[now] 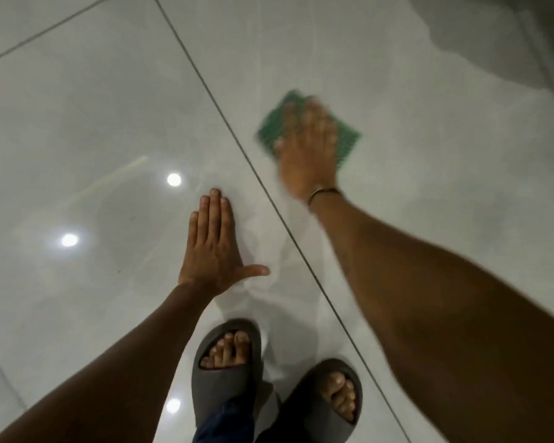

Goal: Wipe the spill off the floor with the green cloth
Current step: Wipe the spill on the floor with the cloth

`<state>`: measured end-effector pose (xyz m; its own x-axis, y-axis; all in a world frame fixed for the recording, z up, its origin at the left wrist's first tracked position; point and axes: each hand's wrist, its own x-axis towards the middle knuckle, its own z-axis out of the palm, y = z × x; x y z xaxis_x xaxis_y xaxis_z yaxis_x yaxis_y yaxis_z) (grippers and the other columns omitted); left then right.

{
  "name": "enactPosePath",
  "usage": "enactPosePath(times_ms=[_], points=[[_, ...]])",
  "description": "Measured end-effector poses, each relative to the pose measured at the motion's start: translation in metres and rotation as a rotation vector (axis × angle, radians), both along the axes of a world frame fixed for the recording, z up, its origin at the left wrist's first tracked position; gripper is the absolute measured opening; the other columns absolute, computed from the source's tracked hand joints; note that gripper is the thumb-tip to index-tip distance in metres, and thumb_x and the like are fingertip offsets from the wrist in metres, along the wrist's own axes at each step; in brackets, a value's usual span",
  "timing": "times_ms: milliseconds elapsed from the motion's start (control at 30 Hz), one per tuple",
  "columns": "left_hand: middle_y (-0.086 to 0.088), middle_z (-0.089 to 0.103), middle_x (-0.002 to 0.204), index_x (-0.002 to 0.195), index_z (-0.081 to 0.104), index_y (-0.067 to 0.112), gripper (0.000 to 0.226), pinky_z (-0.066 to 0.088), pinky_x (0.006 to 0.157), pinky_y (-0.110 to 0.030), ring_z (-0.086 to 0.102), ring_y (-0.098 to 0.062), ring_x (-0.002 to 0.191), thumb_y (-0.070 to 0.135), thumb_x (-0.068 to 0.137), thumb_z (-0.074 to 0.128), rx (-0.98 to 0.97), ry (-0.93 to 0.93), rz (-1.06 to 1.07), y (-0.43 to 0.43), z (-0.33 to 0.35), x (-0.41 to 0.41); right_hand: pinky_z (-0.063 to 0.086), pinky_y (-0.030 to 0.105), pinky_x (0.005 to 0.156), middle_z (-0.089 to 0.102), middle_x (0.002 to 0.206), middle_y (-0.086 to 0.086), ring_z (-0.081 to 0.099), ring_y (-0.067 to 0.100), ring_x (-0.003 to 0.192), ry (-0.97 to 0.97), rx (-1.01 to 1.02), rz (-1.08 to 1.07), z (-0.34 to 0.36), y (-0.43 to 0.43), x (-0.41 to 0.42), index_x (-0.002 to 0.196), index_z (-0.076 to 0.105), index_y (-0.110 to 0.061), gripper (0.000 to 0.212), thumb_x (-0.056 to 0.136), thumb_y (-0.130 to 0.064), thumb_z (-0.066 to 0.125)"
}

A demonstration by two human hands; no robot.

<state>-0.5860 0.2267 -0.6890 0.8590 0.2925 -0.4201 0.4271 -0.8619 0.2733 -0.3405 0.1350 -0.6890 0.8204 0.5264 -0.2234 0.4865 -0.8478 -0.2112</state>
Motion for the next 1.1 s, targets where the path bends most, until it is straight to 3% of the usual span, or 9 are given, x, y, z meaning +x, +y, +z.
enactPosePath(times_ms=[100,233,300,467,600,733,900,1000,1100], points=[[-0.018,-0.021,0.182,0.172,-0.013,0.003,0.169,0.009,0.137,-0.062,-0.017,-0.036,0.17,0.113,0.06,0.047,0.016,-0.021,-0.007,0.0,-0.002,0.0,0.012,0.059,0.137,0.001,0.184,0.016,0.002,0.038,0.171,0.021,0.056,0.309,0.002,-0.01,-0.075,0.175,0.006,-0.024,0.072,0.113,-0.05,0.031],[-0.019,-0.023,0.181,0.172,-0.015,0.004,0.17,0.006,0.137,-0.063,-0.019,-0.037,0.17,0.113,0.058,0.048,-0.029,0.008,-0.024,0.003,-0.002,0.0,0.016,0.062,0.136,-0.004,0.184,0.014,-0.002,0.035,0.171,0.091,-0.043,0.331,0.006,-0.154,-0.139,0.175,0.003,-0.022,0.073,0.113,-0.044,0.033],[-0.019,-0.024,0.181,0.172,-0.015,0.004,0.171,0.005,0.136,-0.063,-0.02,-0.037,0.169,0.114,0.057,0.049,-0.027,0.038,-0.02,0.0,-0.003,0.001,0.02,0.066,0.133,0.003,0.182,0.023,0.005,0.043,0.17,0.123,-0.123,0.156,0.013,-0.226,-0.129,0.175,0.01,-0.016,0.071,0.112,-0.043,0.03],[-0.017,-0.027,0.181,0.172,-0.019,0.007,0.167,-0.017,0.135,-0.045,-0.025,-0.034,0.168,0.113,0.06,0.047,0.004,0.041,-0.168,-0.012,0.022,0.005,0.003,0.06,0.136,0.002,0.178,0.034,0.003,0.053,0.167,0.162,-0.209,-0.792,0.029,-0.266,-0.009,0.173,0.006,-0.002,0.08,0.108,-0.048,0.016],[-0.016,-0.036,0.177,0.168,-0.028,0.009,0.168,-0.01,0.136,-0.055,-0.031,-0.036,0.166,0.114,0.058,0.042,0.036,0.129,-0.082,0.005,0.024,-0.005,0.003,0.063,0.136,0.004,0.18,0.029,0.003,0.05,0.168,0.111,-0.048,-0.373,0.009,-0.131,-0.008,0.174,0.011,-0.01,0.075,0.11,-0.044,0.029],[-0.021,-0.038,0.175,0.167,-0.03,0.004,0.169,-0.006,0.137,-0.059,-0.031,-0.04,0.165,0.111,0.059,0.044,0.018,0.271,-0.147,-0.014,0.009,-0.018,0.008,0.06,0.137,-0.003,0.184,0.017,-0.002,0.038,0.17,0.164,0.013,0.045,-0.011,-0.128,-0.173,0.175,0.005,-0.022,0.076,0.111,-0.055,0.031],[-0.021,-0.023,0.181,0.173,-0.014,0.006,0.135,0.003,0.138,-0.062,-0.019,-0.038,0.169,0.095,0.086,0.04,0.018,0.114,-0.305,-0.034,0.01,-0.026,0.021,0.065,0.133,0.003,0.182,0.022,0.004,0.042,0.169,0.234,-0.137,-0.138,0.007,-0.278,-0.236,0.174,0.005,-0.021,0.078,0.11,-0.054,0.035],[-0.023,-0.025,0.18,0.173,-0.014,0.006,0.133,0.0,0.137,-0.063,-0.02,-0.04,0.169,0.096,0.087,0.036,0.014,0.103,-0.371,-0.054,0.008,-0.02,0.017,0.064,0.133,0.006,0.18,0.028,0.007,0.047,0.168,0.21,-0.194,-0.377,0.014,-0.316,-0.162,0.174,0.011,-0.011,0.075,0.112,-0.051,0.023],[-0.025,-0.024,0.18,0.173,-0.014,0.006,0.138,-0.002,0.136,-0.064,-0.02,-0.042,0.168,0.1,0.085,0.035,0.063,0.049,-0.312,-0.052,0.008,-0.002,0.012,0.063,0.134,0.004,0.179,0.031,0.005,0.05,0.168,0.092,-0.154,-0.618,0.012,-0.256,-0.057,0.174,0.009,-0.009,0.076,0.112,-0.051,0.02]])
